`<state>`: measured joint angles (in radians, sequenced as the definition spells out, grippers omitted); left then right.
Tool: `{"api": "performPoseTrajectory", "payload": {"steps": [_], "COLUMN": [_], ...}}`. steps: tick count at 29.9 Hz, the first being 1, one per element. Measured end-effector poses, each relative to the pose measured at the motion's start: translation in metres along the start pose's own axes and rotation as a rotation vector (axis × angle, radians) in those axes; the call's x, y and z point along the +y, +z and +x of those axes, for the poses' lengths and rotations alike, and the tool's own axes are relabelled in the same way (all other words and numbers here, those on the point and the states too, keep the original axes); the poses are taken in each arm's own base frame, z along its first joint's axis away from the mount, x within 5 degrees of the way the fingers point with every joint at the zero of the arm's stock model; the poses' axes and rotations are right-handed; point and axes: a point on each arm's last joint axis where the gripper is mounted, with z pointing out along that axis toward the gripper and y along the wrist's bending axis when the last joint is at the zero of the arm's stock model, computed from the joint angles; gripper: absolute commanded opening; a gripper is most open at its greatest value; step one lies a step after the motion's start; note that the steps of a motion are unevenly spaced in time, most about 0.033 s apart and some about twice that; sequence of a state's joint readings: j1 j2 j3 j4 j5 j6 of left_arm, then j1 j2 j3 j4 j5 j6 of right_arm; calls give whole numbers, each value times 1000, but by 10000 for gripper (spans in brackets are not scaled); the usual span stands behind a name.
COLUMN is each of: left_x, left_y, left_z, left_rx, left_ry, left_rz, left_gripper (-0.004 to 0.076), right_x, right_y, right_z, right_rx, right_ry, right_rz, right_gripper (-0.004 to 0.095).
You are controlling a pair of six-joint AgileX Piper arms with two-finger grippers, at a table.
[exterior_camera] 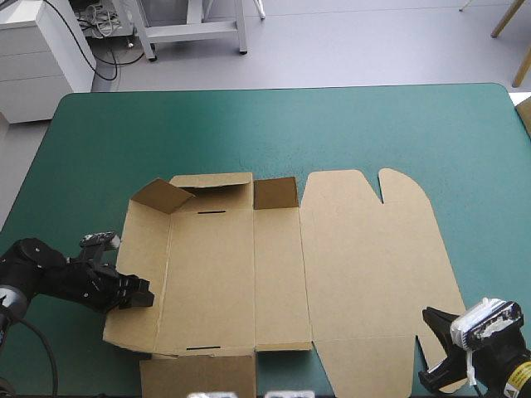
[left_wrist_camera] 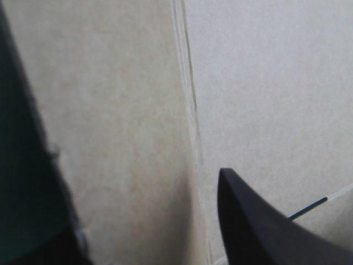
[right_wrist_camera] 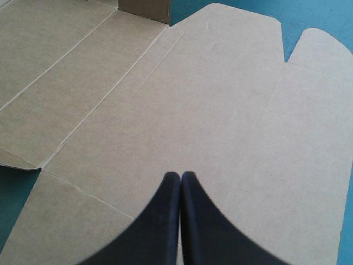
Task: Fold the box
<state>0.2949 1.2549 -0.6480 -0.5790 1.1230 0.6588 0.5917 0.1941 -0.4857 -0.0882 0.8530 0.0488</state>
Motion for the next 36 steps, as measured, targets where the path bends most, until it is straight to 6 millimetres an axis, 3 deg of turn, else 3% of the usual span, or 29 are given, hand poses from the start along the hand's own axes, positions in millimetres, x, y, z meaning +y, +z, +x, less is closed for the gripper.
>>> {"api": "performPoseTrajectory", "payload": {"steps": [2, 3, 14, 23, 29, 36], "left_x": [0, -1, -1, 6, -15, -52], "left_y": [0, 0, -2, -34, -52, -55], "left_z": [0, 1, -2, -31, -57, -87], "left_rx": [4, 7, -5, -97, -94, -160], "left_ry": [12, 16, 76, 229, 509, 840], "left_rz": [4, 8, 1, -228, -434, -613], "left_gripper": [8, -4, -8, -8, -8, -8], "right_x": [0, 0, 0, 1, 1, 1], "right_y": [0, 0, 0, 0, 0, 0], "right_z": [0, 0, 0, 0, 0, 0], "right_rx": [0, 0, 0, 0, 0, 1], "right_ry": [0, -1, 2, 9, 11, 13], "right_rz": [0, 0, -4, -8, -8, -11], "right_gripper": [-21, -21, -21, -21, -21, -21]}}
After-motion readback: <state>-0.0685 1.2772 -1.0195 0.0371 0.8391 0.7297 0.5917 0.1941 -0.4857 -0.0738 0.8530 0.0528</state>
